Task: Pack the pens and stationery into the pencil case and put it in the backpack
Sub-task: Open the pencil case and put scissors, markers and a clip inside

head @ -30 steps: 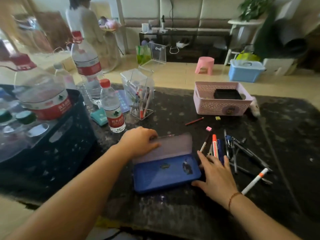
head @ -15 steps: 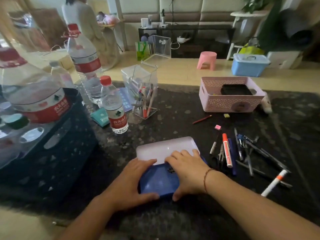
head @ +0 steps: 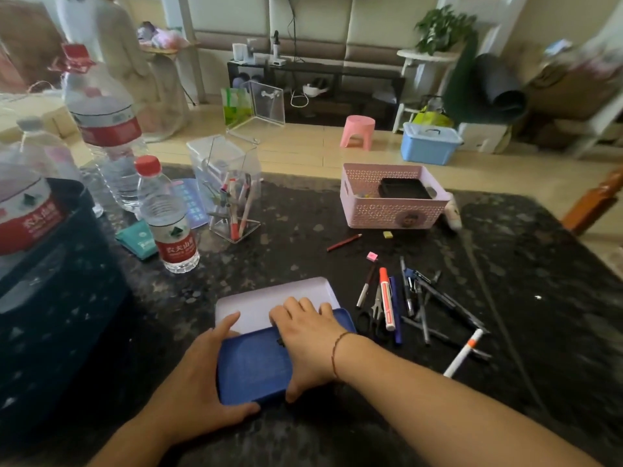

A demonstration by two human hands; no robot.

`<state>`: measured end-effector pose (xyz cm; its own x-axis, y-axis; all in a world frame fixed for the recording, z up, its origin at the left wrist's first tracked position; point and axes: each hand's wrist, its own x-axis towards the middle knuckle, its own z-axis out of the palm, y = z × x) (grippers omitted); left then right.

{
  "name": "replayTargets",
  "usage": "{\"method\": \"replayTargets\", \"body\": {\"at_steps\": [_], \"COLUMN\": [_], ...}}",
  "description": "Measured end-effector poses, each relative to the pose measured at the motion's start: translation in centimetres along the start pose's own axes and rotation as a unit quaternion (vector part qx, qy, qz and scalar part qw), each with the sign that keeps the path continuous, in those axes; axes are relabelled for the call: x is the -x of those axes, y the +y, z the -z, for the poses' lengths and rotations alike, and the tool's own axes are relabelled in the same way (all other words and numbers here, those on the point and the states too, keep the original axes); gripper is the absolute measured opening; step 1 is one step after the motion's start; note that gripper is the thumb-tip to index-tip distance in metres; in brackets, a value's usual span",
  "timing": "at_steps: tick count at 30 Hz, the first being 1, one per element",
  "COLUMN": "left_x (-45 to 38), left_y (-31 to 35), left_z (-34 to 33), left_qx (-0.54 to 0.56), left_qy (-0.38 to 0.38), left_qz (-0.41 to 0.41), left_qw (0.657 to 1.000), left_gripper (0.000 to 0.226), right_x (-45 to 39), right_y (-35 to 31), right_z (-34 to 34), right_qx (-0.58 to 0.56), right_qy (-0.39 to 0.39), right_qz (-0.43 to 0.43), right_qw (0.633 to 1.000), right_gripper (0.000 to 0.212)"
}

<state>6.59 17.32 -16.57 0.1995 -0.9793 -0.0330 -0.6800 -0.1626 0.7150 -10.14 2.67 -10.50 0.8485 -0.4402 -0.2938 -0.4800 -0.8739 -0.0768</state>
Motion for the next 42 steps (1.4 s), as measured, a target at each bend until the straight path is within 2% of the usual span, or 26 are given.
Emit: {"method": "replayTargets", "body": {"at_steps": [7, 11, 13, 15, 17, 19, 21, 24, 26, 28, 31, 33, 35, 37, 38, 40, 42], "left_x": [0.3, 0.5, 0.5, 0.5, 0.5, 0.4, 0.5, 0.5, 0.6, 0.6, 0.5, 0.3, 0.2, 0.2, 0.2, 0.2, 0.1], "left_y": [-0.1, -0.5, -0.3, 0.0, 0.4, 0.6, 0.7, 0.8, 1.0, 1.2, 1.2, 1.1, 1.1, 1.1, 1.0, 0.9, 0.8], "left_z": [0.2, 0.0, 0.0, 0.0, 0.0, 0.1, 0.2, 0.1, 0.2, 0.2, 0.3, 0.3, 0.2, 0.2, 0.2, 0.2, 0.2], "left_qx": [0.032, 0.008, -0.010, -0.018, -0.020, -0.023, -0.028, -0.034, -0.042, -0.053, -0.067, -0.079, -0.087, -0.091, -0.092, -0.095, -0.098], "left_qy": [0.003, 0.027, 0.036, 0.043, 0.041, 0.038, 0.036, 0.030, 0.027, 0.025, 0.024, 0.025, 0.026, 0.029, 0.030, 0.031, 0.029], "left_qz": [0.036, 0.019, 0.010, 0.004, 0.001, -0.006, -0.008, -0.011, -0.012, -0.013, -0.019, -0.030, -0.038, -0.046, -0.047, -0.048, -0.054], "left_qw": [0.999, 0.999, 0.999, 0.999, 0.999, 0.999, 0.999, 0.999, 0.999, 0.998, 0.997, 0.996, 0.995, 0.994, 0.994, 0.994, 0.993], "left_gripper": [0.142, 0.139, 0.134, 0.128, 0.122, 0.119, 0.120, 0.120, 0.118, 0.116, 0.114, 0.112, 0.110, 0.109, 0.109, 0.109, 0.108], "right_x": [1.6, 3.1, 5.0, 8.0, 12.5, 17.4, 21.3, 24.2, 24.9, 25.1, 23.8, 21.1, 17.0, 12.5, 10.5, 7.2, 5.1], "right_y": [1.8, 4.0, 7.6, 13.1, 19.0, 23.7, 26.7, 28.2, 28.3, 28.5, 28.1, 27.0, 24.4, 21.5, 20.3, 18.8, 18.3], "right_z": [-0.6, 0.4, 1.5, 2.0, 1.3, -0.7, -3.1, -5.9, -6.8, -7.2, -6.8, -5.7, -4.1, -2.7, -2.3, -2.0, -2.0], "right_qx": [-0.019, -0.064, -0.078, -0.092, -0.124, -0.155, -0.173, -0.185, -0.196, -0.193, -0.081, -0.067, -0.063, -0.023, -0.006, 0.029, 0.031], "right_qy": [0.132, 0.194, 0.233, 0.256, 0.239, 0.217, 0.188, 0.129, 0.112, 0.112, 0.111, 0.200, 0.240, 0.210, 0.191, 0.152, 0.122], "right_qz": [0.069, 0.052, 0.002, -0.087, -0.217, -0.344, -0.431, -0.470, -0.478, -0.474, -0.446, -0.360, -0.215, -0.095, -0.064, -0.055, -0.089], "right_qw": [0.989, 0.978, 0.969, 0.958, 0.938, 0.901, 0.865, 0.853, 0.849, 0.852, 0.885, 0.909, 0.945, 0.973, 0.980, 0.986, 0.988], "right_gripper": [0.092, 0.091, 0.093, 0.097, 0.098, 0.099, 0.108, 0.125, 0.129, 0.128, 0.111, 0.084, 0.055, 0.039, 0.034, 0.030, 0.030]}}
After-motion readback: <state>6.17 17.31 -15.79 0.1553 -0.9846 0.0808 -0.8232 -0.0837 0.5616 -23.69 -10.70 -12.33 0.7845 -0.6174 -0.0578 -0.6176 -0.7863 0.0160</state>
